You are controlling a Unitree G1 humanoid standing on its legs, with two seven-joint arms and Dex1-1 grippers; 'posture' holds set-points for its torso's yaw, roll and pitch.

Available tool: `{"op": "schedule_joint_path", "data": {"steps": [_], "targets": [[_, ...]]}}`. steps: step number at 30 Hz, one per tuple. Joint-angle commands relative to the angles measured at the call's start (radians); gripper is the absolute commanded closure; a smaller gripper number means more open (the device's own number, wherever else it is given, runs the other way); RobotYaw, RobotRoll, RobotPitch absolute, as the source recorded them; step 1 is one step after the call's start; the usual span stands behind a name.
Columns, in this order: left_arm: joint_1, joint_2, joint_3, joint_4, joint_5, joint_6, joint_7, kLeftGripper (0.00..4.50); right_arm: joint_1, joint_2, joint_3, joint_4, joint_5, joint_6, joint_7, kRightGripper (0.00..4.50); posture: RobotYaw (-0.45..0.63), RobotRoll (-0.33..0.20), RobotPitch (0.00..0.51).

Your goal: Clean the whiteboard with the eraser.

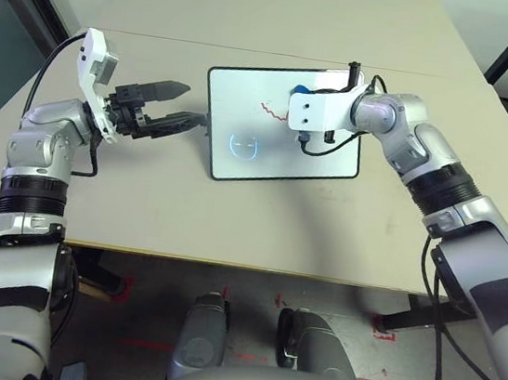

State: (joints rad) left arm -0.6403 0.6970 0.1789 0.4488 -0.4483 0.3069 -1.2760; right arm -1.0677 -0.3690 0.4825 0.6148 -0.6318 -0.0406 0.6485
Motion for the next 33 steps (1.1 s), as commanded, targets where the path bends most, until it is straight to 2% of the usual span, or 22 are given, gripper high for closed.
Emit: {"op": "schedule_joint_path", "data": {"steps": [1, 12, 27, 33], "targets": [[0.010, 0.005, 0.006, -0.015, -0.010, 0.010, 0.003, 0.00, -0.025, 0.021, 0.022, 0.034, -0.011, -0.017, -0.010, 4.47, 0.27, 0.000, 0.074], [0.004, 0.003, 0.004, -0.019, -0.010, 0.014, 0.004, 0.00, -0.050, 0.053, 0.033, 0.066, -0.011, -0.032, -0.019, 4.48, 0.27, 0.000, 0.075], [-0.008, -0.003, -0.002, 0.000, -0.005, 0.010, -0.001, 0.00, 0.060, -0.081, 0.008, -0.021, -0.001, -0.015, 0.015, 4.48, 0.25, 0.000, 0.077], [-0.011, -0.003, -0.002, 0.002, -0.004, 0.009, -0.002, 0.00, 0.076, -0.097, 0.006, -0.052, 0.002, -0.005, 0.022, 4.48, 0.25, 0.000, 0.076]]}}
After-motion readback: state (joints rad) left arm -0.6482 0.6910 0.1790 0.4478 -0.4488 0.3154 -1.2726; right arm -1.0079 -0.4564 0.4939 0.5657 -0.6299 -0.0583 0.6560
